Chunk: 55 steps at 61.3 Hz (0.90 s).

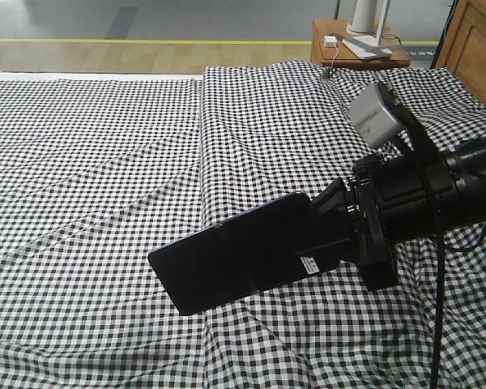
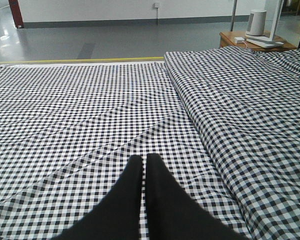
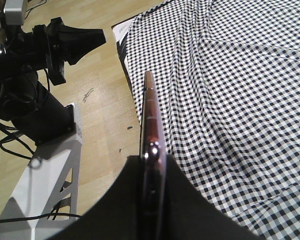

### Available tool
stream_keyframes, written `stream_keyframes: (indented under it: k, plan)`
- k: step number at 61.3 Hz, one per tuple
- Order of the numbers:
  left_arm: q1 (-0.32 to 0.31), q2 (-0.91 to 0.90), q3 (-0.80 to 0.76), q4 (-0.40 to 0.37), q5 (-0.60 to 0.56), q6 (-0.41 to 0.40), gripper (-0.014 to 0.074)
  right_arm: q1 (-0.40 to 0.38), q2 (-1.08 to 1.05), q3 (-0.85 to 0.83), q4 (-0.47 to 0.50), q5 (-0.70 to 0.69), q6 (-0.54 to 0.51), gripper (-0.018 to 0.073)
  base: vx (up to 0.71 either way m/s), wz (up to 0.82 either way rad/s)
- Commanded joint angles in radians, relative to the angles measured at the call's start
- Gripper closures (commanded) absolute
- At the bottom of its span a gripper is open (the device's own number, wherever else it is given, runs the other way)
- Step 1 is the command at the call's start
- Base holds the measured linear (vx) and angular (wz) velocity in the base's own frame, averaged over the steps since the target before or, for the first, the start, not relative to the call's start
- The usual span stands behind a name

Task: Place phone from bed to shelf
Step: 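Lift the phone off the bed with the right gripper, then hold the phone in the right gripper while the base turns away from the bed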

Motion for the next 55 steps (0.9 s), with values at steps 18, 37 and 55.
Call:
stream_keyframes:
  k: [18,37,55]
  plan:
    - [-0.003,-0.005,0.002,-0.007,-0.073,-0.004,0.0596,-0.001,-0.029,-0.023,0.092,0.080,-0.005,0.0560,0.00,0.00]
    - [-0.003,-0.005,0.002,-0.007,-0.073,-0.004,0.0596,-0.001,-0.029,-0.023,0.092,0.080,-0.005,0.0560,0.00,0.00]
    - [-0.003,-0.005,0.002,-0.007,-0.073,-0.004,0.0596,-0.001,-0.029,-0.023,0.092,0.080,-0.005,0.0560,0.00,0.01]
